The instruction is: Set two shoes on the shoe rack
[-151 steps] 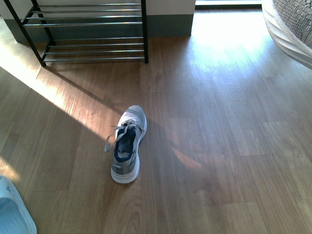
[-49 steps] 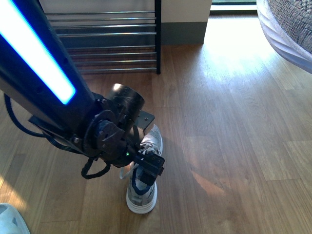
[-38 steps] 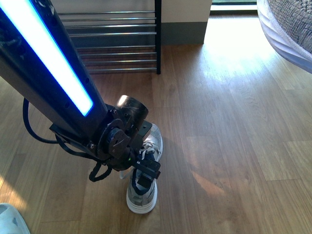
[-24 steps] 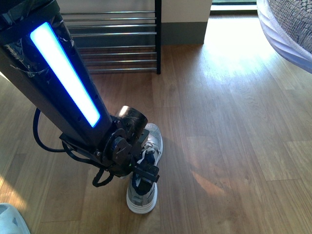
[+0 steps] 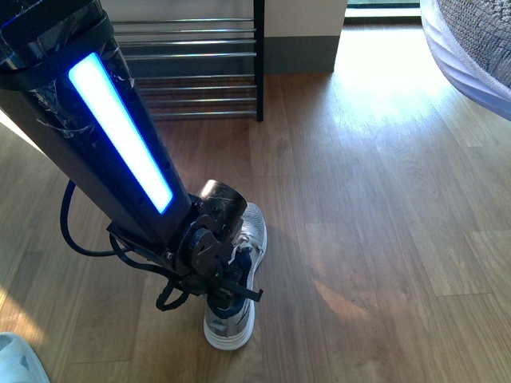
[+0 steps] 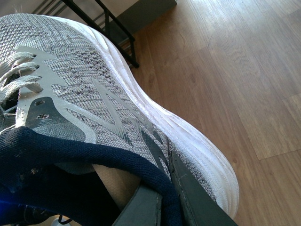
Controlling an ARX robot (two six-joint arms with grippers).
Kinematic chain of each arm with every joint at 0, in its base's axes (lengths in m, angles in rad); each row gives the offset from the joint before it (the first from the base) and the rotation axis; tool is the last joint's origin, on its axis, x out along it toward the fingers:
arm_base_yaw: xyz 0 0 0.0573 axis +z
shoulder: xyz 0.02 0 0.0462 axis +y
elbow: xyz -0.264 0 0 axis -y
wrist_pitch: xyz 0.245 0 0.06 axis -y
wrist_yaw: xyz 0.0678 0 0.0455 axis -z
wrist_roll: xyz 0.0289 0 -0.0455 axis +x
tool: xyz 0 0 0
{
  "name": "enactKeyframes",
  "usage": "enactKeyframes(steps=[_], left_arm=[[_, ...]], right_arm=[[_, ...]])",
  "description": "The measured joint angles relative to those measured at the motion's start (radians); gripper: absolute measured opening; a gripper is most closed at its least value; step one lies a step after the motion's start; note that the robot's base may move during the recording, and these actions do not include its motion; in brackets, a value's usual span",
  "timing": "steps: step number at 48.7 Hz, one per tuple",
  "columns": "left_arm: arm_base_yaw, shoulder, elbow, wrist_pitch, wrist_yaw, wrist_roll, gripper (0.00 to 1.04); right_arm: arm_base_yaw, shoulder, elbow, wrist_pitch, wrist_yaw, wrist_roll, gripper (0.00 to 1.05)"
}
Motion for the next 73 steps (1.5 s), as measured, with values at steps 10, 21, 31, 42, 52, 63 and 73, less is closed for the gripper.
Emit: enactKeyframes(steps=[10,21,31,42,52,63,73], left_arm=[[0.000,-0.001,-0.012,0.021,0.000,-0.043,0.02],[0.011,-0.027,-0.068,0.078,-0.003,-0.095,0.02],[0.034,-0.150,-0.200,0.172,-0.010,-0.158,0.02],[0.079,-0.551,-0.495,0.320,-0.061,-0.193,0.02],[0.155,-0.896,-0.719,0.332,-0.122,-0.214,0.02],[0.207,-1.484,-0.931,0.109,-0.239,-0.245,0.02],[0.217,-1.905,-0.964,-0.104,-0.301,-0.244,0.02]], right_arm=[[0.000,0.000,0.000,0.000,0.000,0.000,0.01],[0.000,0.000,0.000,0.000,0.000,0.000,0.01],[0.000,0.000,0.000,0.000,0.000,0.000,0.01],[0.000,0.000,0.000,0.000,0.000,0.000,0.01],[0.000,0.000,0.000,0.000,0.002,0.000,0.01],[0.000,0.000,0.000,0.000,0.000,0.000,0.01],[0.000,0.000,0.000,0.000,0.000,0.000,0.01]])
